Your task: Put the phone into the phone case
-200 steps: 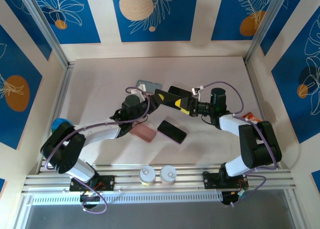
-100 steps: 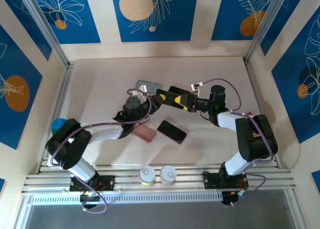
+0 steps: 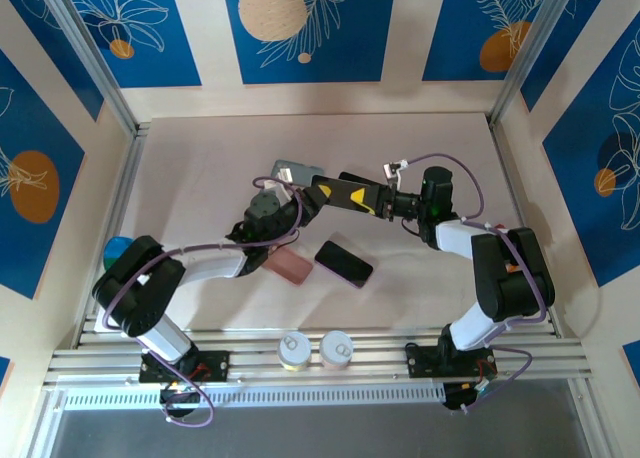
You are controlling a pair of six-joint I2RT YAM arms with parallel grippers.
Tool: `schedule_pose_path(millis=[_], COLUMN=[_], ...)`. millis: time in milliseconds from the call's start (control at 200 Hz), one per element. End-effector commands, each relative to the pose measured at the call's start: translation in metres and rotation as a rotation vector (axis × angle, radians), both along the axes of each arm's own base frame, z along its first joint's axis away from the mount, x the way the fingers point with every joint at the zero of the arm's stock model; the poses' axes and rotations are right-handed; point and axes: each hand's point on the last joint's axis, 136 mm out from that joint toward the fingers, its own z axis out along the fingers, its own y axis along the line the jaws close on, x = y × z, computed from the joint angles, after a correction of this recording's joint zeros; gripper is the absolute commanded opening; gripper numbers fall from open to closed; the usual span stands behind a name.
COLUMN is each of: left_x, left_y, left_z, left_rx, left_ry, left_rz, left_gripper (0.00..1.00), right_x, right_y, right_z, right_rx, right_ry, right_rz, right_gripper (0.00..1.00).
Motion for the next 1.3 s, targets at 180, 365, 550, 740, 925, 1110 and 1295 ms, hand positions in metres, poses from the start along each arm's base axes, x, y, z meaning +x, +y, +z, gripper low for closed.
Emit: schedule_pose_path(millis=[180, 365, 550, 740, 925, 1110, 1295], left_x=[-0.006, -0.003, 0.001, 0.003, 0.006, 0.020, 0.049], left_y=[-0.007, 0.003, 0.023, 0.060, 0.111, 0.157, 0.191], left_z=[-0.019, -0.027, -0.029, -0.030, -0.040, -0.055, -0.086], left_rx=[0.052, 0.084, 0.157, 0.306, 0.475, 0.679, 0.762], left_ry=[-0.010, -0.010, -0.017, -0.025, 0.003, 0.052, 0.176], left_rz=[-0.051, -0.030, 0.003, 0.073, 0.170, 0.249, 0.284], left_gripper=[0.40, 0.47, 0.51, 0.55, 0.59, 0.63, 0.64], right_x=[-0.013, -0.022, -0.030, -0.036, -0.035, -0.023, -0.005], right_y=[0.011, 0.009, 0.003, -0.009, -0.019, -0.018, -0.003], right_z=[0.024, 0.026, 0.029, 0.027, 0.016, 0.005, -0.004], right_rx=[-0.008, -0.031, -0.054, -0.108, -0.147, -0.183, -0.220], right_ry=[-0.087, -0.084, -0.080, -0.068, -0.032, -0.011, -0.005], right_rz=[0.053, 0.049, 0.021, -0.030, -0.079, -0.091, -0.083], right_gripper=[0.03, 0.00, 0.00, 0.00, 0.00, 0.00, 0.00])
